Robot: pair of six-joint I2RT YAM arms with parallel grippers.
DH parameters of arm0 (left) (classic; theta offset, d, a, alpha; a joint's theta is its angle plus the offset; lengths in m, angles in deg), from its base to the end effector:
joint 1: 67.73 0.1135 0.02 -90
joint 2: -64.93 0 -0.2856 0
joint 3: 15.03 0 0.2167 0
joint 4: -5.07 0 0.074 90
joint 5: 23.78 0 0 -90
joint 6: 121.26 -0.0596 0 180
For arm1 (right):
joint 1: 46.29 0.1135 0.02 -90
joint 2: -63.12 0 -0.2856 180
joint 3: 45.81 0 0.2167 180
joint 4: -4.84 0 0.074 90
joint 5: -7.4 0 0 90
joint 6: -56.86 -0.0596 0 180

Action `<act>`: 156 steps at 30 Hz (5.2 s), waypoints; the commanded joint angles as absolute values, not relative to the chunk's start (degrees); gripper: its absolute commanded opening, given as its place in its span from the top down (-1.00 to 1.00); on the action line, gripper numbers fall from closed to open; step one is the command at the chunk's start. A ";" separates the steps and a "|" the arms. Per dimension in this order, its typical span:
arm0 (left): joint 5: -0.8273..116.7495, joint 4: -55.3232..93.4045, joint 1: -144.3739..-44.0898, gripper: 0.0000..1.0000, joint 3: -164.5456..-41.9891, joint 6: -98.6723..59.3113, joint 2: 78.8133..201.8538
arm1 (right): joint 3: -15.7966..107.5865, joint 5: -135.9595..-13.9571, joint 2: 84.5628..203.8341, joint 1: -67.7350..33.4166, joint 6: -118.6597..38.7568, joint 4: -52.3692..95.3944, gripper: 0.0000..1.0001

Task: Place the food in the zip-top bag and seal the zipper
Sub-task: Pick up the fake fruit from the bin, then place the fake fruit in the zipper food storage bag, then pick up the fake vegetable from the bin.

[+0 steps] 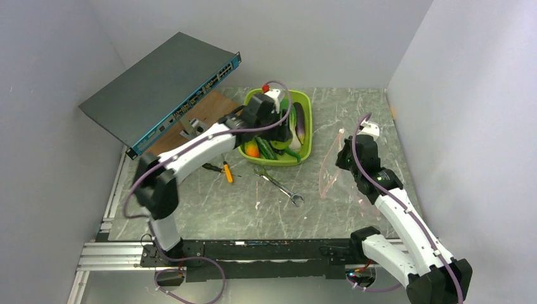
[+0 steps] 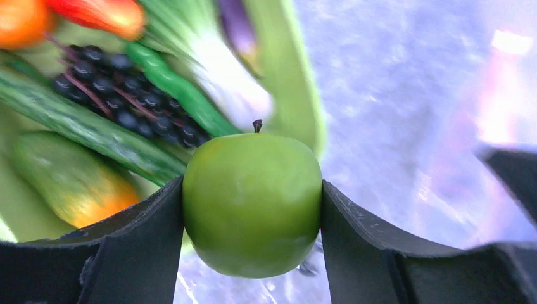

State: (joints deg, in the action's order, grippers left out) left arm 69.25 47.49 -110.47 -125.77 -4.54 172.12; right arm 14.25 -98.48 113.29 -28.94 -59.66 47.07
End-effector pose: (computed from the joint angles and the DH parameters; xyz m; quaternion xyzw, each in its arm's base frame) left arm 0.3140 -0.2859 0.3160 0.1144 0.8946 -0.2262 0.3681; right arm 0.1590 0.0326 0.2998 0.1358 0.8596 0.0662 0.4882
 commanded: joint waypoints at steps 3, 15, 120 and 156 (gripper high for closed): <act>38.47 21.63 -111.87 0.39 -102.97 9.08 155.25 | 11.96 -91.98 110.88 -28.89 -57.24 42.00 1.00; 33.27 6.86 -118.77 0.47 -109.08 20.76 168.90 | 16.45 -86.68 108.80 -28.95 -57.81 45.62 1.00; 61.75 25.58 -109.48 0.39 -119.27 36.94 184.75 | 20.47 -98.00 106.60 -27.81 -57.83 53.14 1.00; 66.87 77.83 -122.75 1.00 -115.78 -27.74 148.48 | 19.37 -84.43 109.31 -26.61 -52.45 46.48 1.00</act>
State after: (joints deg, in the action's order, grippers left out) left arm 70.50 68.69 -121.75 -111.06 -19.23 148.48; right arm 19.28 -88.56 108.55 -27.76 -54.61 51.66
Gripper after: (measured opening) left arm 0.219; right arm 0.008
